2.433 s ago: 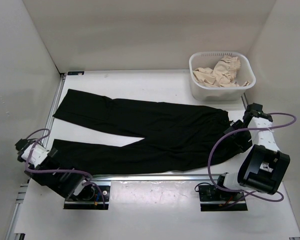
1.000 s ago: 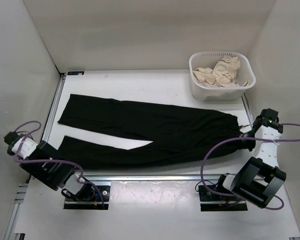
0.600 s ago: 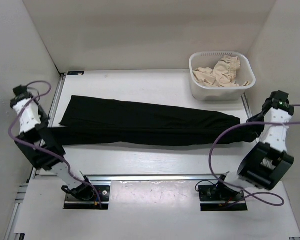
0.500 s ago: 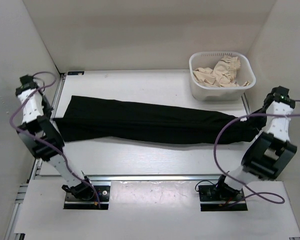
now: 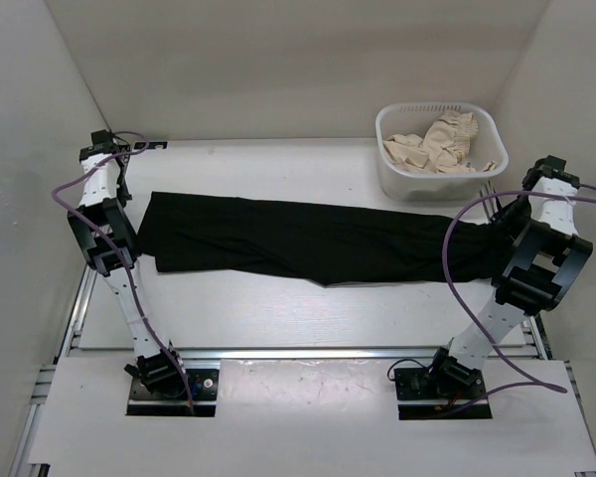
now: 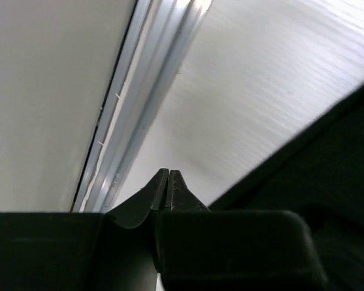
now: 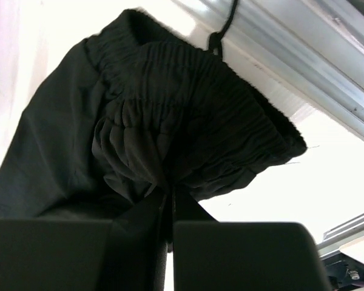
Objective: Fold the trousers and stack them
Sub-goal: Fold the trousers
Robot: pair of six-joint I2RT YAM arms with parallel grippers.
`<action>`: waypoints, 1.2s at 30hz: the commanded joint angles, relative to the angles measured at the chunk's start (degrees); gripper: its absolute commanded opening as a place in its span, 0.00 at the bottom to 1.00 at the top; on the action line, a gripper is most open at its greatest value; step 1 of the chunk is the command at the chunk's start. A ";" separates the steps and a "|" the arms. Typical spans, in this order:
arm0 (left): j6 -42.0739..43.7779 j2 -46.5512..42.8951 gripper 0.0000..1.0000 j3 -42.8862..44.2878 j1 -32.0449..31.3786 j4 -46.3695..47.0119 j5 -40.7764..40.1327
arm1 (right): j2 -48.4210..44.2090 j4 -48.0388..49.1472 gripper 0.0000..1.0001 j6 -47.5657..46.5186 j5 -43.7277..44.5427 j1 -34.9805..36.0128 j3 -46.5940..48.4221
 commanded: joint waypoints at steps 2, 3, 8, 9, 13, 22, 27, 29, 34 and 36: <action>-0.03 -4.48 0.22 1.84 -3.14 -0.57 5.01 | 1.11 -0.92 0.00 -2.95 1.63 3.42 0.85; -0.03 -5.09 0.31 1.13 -4.03 -0.05 6.43 | 1.11 -0.92 0.00 -2.95 2.16 3.43 0.84; -0.03 -7.03 0.45 -4.31 -9.75 1.01 9.96 | 1.11 -0.39 0.00 -2.43 2.86 5.18 -0.57; -0.03 -6.51 0.47 -5.11 -9.75 1.01 10.57 | 1.11 -0.39 0.00 -2.43 2.86 5.18 -0.57; -0.03 -4.05 0.62 -5.74 -10.28 1.01 11.28 | 1.11 -0.39 0.00 -2.43 3.66 5.71 -1.09; -0.03 -1.41 0.81 0.42 -8.43 5.76 21.65 | -1.35 0.93 0.00 -3.48 8.66 9.84 -4.78; -0.03 0.44 0.81 -2.83 -6.41 4.36 23.22 | -2.41 2.95 0.00 -3.48 8.67 9.84 -7.25; -0.03 0.44 0.81 -5.46 -5.88 2.86 25.08 | -2.41 2.95 0.00 -4.00 9.19 9.84 -7.25; -0.03 1.84 0.73 -7.32 -4.57 2.33 26.65 | -1.71 3.47 0.00 -4.01 9.19 9.84 -7.25; -0.03 2.37 0.67 -5.92 -4.56 2.33 26.66 | -1.00 3.47 0.00 -4.01 9.19 9.84 -7.25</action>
